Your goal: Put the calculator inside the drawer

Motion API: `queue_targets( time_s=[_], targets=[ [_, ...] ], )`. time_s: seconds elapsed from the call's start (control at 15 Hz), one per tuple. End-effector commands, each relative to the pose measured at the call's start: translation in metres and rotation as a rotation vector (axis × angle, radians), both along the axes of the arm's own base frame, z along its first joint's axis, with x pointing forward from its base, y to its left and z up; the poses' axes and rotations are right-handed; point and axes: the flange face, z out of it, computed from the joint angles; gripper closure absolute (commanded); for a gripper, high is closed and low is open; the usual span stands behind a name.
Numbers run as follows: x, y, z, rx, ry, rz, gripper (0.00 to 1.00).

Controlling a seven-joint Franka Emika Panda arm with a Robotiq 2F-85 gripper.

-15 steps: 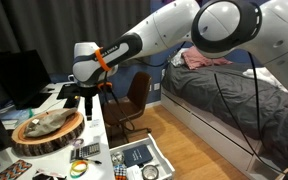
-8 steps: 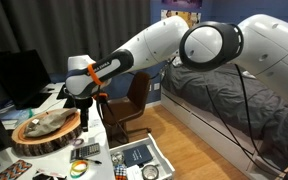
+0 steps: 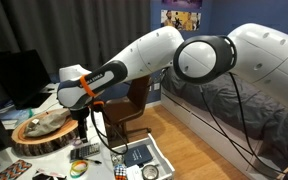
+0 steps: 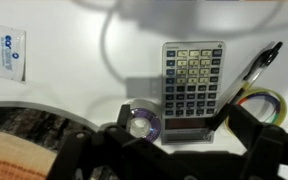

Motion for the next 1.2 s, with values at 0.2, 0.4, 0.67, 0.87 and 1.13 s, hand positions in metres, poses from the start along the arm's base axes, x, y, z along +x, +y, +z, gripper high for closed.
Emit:
queue_targets(
  time_s=[0.2, 0.4, 0.67, 0.87, 1.13],
  targets=[
    [-0.01, 0.007, -0.03, -0.076, -0.042, 0.026, 0.0],
    [-0.009, 0.004, -0.032, -0.067, -0.025, 0.033, 0.0],
    [-0.007, 0.002, -0.036, -0.071, -0.029, 0.033, 0.0],
    [-0.007, 0.001, -0.036, -0.081, -0.025, 0.031, 0.0],
    [-0.012, 0.002, -0.043, -0.085, -0.011, 0.056, 0.0]
  ],
)
